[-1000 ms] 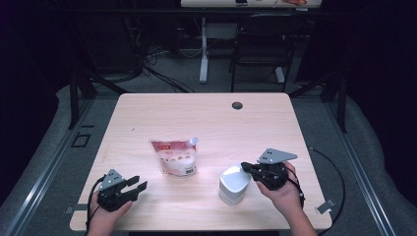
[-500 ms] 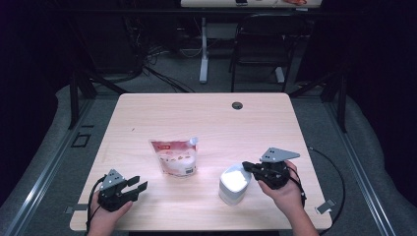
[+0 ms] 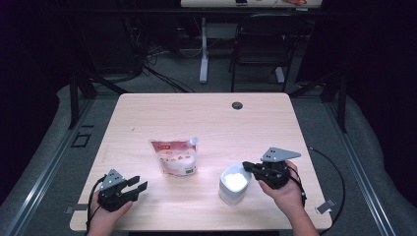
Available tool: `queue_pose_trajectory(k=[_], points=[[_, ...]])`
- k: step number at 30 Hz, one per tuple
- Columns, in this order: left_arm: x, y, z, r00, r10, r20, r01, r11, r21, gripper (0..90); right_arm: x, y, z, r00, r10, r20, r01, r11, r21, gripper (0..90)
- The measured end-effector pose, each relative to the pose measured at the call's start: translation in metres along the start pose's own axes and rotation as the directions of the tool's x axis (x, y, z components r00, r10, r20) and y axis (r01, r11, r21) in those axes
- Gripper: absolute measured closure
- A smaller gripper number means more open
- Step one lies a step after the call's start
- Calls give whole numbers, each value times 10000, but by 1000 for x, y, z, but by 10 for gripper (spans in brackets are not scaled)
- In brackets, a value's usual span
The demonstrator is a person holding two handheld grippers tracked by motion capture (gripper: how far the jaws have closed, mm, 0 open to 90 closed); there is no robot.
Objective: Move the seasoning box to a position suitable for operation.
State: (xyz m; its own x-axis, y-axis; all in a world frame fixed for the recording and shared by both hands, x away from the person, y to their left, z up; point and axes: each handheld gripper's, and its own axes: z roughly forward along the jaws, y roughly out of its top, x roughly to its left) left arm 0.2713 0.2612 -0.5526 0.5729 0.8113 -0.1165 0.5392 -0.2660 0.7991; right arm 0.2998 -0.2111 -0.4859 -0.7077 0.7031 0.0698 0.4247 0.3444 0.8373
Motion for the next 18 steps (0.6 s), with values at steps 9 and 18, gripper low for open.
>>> queue_pose_trajectory(k=[9,18], points=[[0,0,0,10000,83,-18,-83,10000,19,574,-2,-1,0,9997,183,-136,-183,9998,-40,900],[-1,0,0,9999,101,-3,-101,9999,7,574,-7,-3,-1,9989,411,-208,-412,9991,-80,900]])
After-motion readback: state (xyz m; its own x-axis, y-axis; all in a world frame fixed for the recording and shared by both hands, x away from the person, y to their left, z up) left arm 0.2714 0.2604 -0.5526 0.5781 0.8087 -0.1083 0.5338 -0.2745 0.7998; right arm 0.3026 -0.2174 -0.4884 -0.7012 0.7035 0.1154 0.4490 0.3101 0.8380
